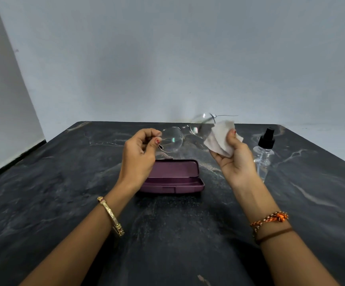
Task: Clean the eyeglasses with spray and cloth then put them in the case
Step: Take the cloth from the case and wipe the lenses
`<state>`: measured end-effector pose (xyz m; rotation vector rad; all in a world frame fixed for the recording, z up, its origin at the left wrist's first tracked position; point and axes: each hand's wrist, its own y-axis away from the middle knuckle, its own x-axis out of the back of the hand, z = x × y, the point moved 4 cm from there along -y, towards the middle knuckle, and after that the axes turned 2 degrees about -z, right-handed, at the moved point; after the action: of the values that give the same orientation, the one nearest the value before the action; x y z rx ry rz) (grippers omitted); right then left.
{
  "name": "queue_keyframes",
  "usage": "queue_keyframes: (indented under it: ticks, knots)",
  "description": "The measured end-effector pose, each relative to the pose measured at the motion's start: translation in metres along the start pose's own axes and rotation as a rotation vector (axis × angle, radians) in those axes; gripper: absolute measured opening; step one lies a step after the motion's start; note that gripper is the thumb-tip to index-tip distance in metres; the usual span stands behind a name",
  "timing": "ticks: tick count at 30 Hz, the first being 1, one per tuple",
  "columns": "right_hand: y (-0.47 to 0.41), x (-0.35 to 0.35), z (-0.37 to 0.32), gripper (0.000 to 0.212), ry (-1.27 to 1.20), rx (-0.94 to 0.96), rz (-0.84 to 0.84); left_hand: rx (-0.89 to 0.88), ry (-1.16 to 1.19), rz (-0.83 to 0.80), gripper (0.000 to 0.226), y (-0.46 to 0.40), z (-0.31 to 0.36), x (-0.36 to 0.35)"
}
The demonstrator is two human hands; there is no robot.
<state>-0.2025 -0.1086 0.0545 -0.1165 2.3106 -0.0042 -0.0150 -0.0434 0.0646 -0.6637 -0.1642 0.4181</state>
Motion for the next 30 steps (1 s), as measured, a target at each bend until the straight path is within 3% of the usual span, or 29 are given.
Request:
queue_keyframes:
  ticks: [4, 9, 20, 30]
  knots:
    - [0.005, -0.007, 0.008, 0.02, -0.141, -0.047, -0.056, 0.016, 0.084, 0.213, 0.027, -0.001, -0.003, 0.009]
    - [0.016, -0.021, 0.033, 0.035, -0.155, -0.165, -0.139, 0.003, 0.091, 0.313, 0.026, 0.005, -0.002, 0.008]
    - [0.028, -0.031, 0.052, 0.032, -0.244, -0.181, -0.207, -0.002, 0.084, 0.198, 0.027, 0.018, 0.0, -0.012]
    - [0.03, -0.032, 0.053, 0.029, -0.284, -0.189, -0.196, 0.008, 0.051, 0.197, 0.027, 0.018, -0.004, -0.012]
